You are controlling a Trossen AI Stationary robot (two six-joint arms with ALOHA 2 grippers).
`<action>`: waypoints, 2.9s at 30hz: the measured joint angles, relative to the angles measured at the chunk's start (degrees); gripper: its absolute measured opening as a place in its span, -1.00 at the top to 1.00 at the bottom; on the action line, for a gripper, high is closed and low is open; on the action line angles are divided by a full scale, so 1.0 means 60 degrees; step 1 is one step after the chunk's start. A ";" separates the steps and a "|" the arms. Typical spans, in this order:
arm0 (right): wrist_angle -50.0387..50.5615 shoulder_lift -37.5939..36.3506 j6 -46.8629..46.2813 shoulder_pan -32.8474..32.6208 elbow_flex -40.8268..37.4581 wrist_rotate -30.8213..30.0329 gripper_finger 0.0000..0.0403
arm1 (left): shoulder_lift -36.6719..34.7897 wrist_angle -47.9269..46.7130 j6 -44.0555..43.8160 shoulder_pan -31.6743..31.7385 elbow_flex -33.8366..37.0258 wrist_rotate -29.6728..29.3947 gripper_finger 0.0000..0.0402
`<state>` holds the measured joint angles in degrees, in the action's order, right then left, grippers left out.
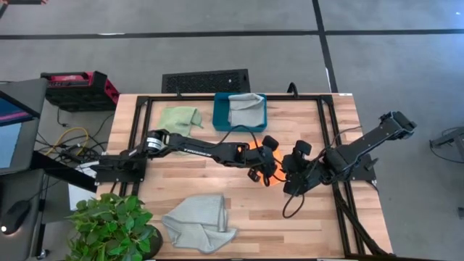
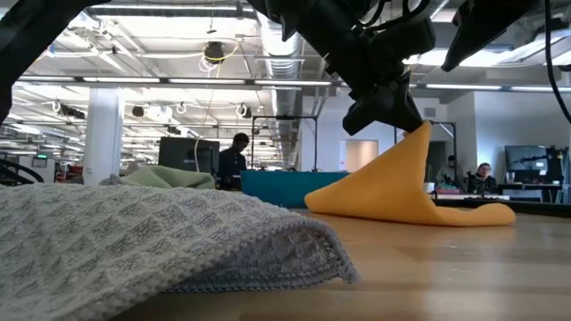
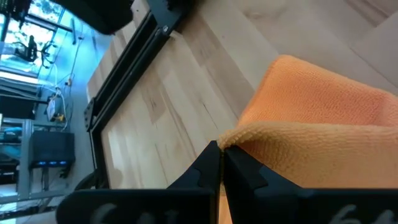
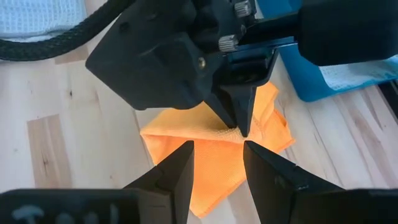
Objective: Fold microfiber towels
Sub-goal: Fold the orange towel
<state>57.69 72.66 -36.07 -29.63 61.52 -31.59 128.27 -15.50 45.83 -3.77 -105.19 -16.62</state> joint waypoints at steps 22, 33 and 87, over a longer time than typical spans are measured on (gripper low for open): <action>0.0346 0.0004 -0.0187 0.0004 0.0000 -0.0215 0.20 | -0.0009 0.0002 -0.0712 -0.0253 0.0007 -0.0404 0.37; 0.1188 0.0007 -0.2045 0.0004 0.0000 -0.0178 0.20 | -0.0200 -0.0234 0.0041 -0.0698 0.0015 -0.0821 0.36; -0.5303 0.1336 0.2769 0.1860 -0.4441 0.2004 0.20 | -0.4841 -0.8135 -0.6848 -0.2386 0.0011 -0.2880 0.36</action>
<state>25.88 80.68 -19.46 -18.47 34.87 -19.57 99.22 -64.30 4.74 -18.09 -105.12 -33.90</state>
